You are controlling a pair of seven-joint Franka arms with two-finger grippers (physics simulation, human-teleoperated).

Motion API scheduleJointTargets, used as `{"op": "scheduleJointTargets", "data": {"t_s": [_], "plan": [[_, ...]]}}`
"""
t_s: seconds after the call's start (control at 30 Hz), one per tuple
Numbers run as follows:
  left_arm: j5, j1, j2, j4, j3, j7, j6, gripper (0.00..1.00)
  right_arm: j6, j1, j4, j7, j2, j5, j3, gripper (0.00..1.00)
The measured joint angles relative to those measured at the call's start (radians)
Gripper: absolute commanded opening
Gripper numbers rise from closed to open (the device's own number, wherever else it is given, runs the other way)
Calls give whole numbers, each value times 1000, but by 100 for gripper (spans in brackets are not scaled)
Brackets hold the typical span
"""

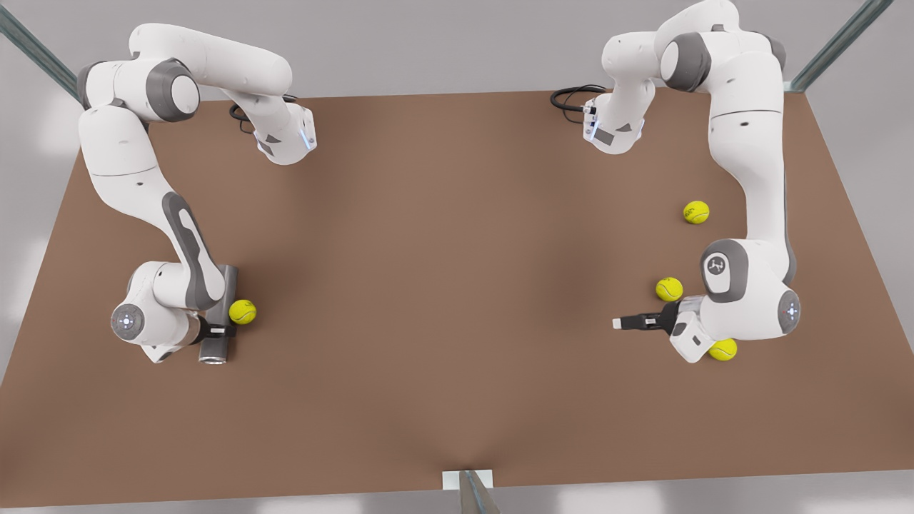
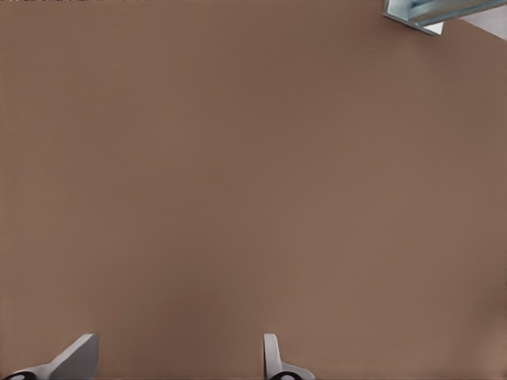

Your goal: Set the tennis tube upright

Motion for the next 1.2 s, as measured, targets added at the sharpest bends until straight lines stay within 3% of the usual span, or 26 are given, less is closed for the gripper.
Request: {"op": "scheduleJointTargets", "data": {"t_s": [0.83,1.1,1.2], "plan": [[0,6,4,0,0,7,1,99,0,-5,-9,-8,-11,0,0,77],[0,8,4,0,0,8,1,99,-28,-6,-88,-13,-131,0,5,77],[0,8,4,0,0,8,0,99,-42,-33,-139,-13,-192,2,44,77]]}}
